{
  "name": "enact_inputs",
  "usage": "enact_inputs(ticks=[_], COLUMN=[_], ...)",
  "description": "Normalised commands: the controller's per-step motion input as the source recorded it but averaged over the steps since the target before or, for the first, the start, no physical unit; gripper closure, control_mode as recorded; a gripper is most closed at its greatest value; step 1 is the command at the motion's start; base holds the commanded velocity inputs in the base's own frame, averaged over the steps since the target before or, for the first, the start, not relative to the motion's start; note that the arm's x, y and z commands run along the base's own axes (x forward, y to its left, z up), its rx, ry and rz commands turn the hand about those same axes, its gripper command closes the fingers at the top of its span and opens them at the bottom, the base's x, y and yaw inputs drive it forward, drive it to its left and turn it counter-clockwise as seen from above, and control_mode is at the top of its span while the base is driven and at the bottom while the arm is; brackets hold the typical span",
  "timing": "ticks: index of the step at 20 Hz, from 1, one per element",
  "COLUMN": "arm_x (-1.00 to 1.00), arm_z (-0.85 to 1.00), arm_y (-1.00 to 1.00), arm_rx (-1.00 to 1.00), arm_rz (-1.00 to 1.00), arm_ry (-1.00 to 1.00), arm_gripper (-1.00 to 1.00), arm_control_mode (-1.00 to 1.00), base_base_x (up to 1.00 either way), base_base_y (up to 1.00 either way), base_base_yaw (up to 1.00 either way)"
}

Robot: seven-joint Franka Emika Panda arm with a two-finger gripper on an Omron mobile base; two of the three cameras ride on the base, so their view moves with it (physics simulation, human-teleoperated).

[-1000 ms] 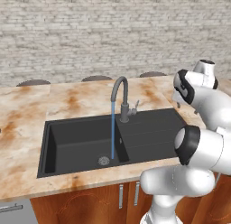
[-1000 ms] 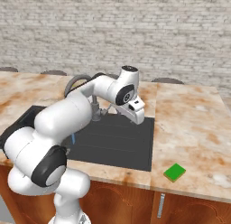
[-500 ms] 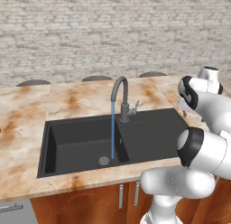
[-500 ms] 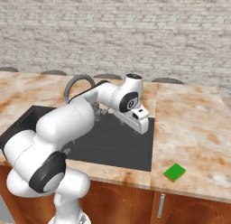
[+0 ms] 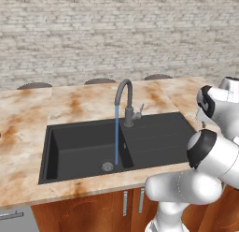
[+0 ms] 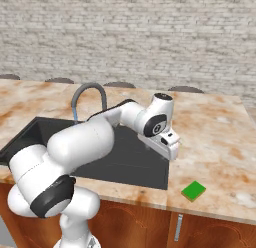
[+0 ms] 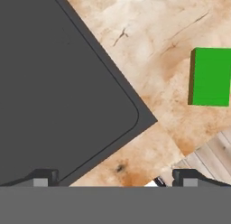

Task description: Soak the sponge with water for a few seconds and then drop it inside the sink.

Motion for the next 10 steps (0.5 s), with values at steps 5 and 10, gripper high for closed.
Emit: enact_inputs(ticks=[5,10], arm_x=[-0.3,-0.22], arm_z=[-0.01,-0.05], arm_y=[-0.4,-0.38], arm_rx=[0.0,0.0], arm_rz=[0.0,0.0], arm_ry=[0.03,0.04], arm_gripper=[-1.0,-1.0], arm_control_mode=[-1.0,-1.0], base_base_x=[0.0,0.0], base_base_y=[0.0,0.0], base_base_yaw=[0.0,0.0])
